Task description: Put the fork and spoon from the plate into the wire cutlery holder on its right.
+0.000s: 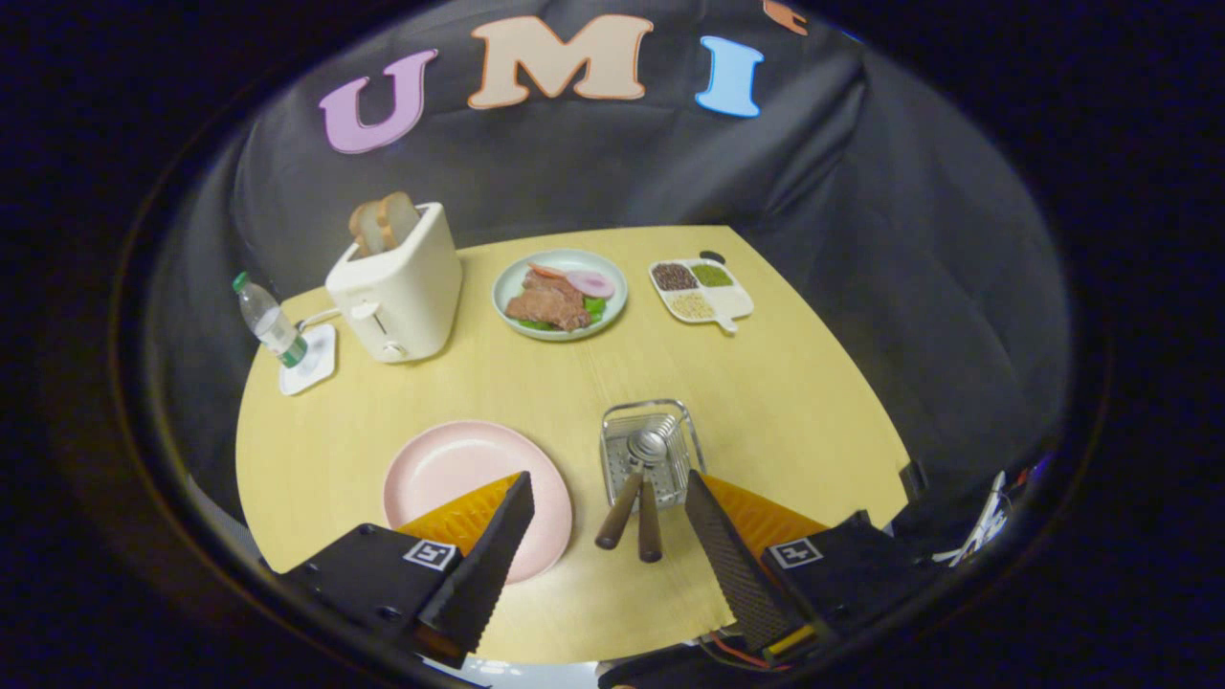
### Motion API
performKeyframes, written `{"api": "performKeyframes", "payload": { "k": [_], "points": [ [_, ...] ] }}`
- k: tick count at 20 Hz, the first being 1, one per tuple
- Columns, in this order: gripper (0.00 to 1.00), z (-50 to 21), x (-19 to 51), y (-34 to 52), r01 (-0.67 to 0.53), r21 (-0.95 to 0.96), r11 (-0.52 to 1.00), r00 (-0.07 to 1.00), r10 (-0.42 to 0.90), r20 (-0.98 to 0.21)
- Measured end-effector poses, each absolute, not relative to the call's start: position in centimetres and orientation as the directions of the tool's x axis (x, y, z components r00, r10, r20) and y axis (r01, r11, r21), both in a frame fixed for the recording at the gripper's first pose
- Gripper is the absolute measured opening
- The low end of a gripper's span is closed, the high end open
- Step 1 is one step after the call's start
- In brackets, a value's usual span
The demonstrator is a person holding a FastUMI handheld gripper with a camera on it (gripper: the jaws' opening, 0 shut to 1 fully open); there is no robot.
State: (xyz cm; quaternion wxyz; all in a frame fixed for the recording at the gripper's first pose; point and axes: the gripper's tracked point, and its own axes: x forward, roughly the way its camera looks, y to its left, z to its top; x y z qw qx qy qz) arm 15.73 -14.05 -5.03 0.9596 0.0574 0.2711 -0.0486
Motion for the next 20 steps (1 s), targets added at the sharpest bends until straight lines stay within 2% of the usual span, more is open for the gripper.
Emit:
{"api": "performKeyframes", "payload": {
  "k": [6,12,16,20],
  "points": [
    [1.00,1.3,15.5,-15.6,0.053,0.141,0.989,0.975,-0.021,-0.220],
    [1.00,10.4,11.9,-14.2,-0.075,0.168,0.983,0.990,0.054,0.128],
    [0.99,13.9,8.9,-13.5,-0.115,0.153,0.982,0.966,0.075,0.248],
    [0.99,14.3,7.2,-13.0,-0.135,0.187,0.973,0.960,0.081,0.270]
  ]
}}
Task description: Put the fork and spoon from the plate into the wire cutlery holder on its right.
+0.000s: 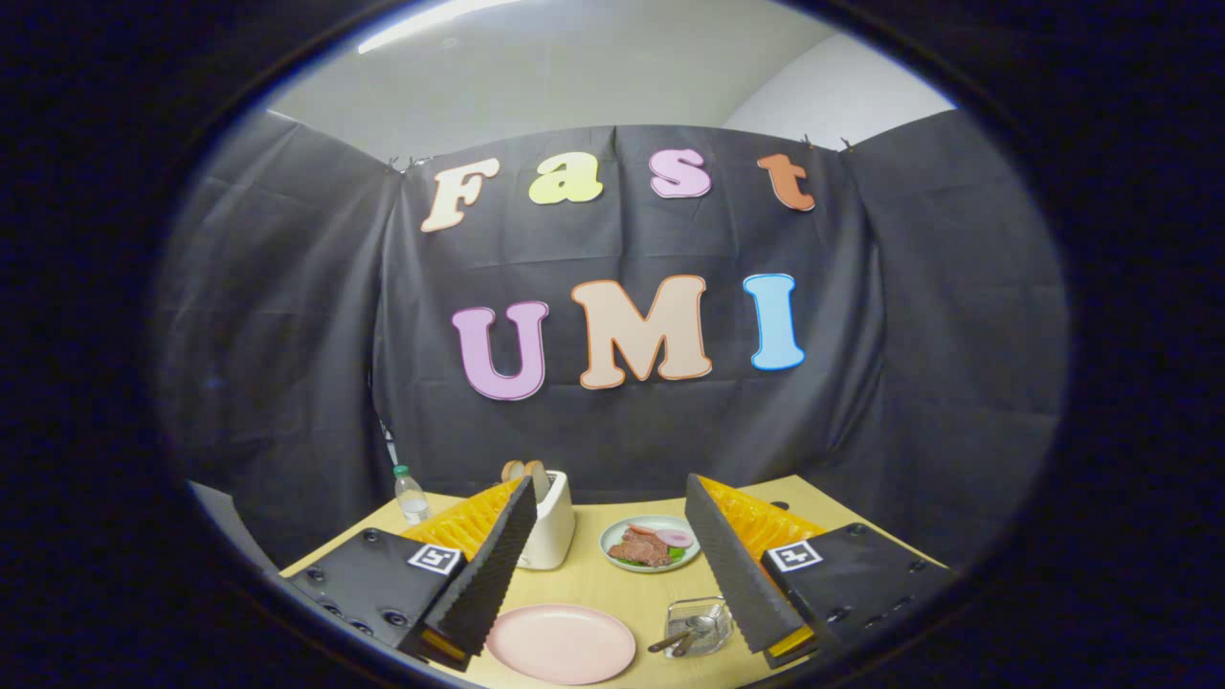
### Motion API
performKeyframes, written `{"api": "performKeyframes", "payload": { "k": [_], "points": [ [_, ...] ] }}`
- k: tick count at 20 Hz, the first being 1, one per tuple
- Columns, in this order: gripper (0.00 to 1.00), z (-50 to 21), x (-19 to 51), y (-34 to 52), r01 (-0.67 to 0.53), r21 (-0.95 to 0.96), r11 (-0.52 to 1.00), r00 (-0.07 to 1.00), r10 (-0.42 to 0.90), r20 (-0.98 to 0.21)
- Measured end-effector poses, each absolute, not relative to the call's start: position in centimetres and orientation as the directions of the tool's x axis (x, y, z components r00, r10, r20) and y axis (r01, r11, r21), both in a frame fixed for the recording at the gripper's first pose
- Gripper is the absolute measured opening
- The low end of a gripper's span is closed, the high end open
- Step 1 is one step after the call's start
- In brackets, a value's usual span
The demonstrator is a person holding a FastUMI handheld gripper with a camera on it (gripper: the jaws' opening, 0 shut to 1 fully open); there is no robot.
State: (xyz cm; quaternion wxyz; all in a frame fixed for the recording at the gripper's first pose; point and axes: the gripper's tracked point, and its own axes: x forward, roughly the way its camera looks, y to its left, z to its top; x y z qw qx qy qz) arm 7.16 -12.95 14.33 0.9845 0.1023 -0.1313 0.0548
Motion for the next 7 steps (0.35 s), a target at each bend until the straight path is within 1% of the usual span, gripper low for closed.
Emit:
{"api": "performKeyframes", "payload": {
  "k": [4,7],
  "points": [
    [0.99,12.3,7.1,-12.9,-0.132,0.206,0.970,0.971,0.085,0.222],
    [0.99,11.8,6.6,-12.9,-0.142,0.188,0.972,0.971,0.100,0.217]
  ]
}}
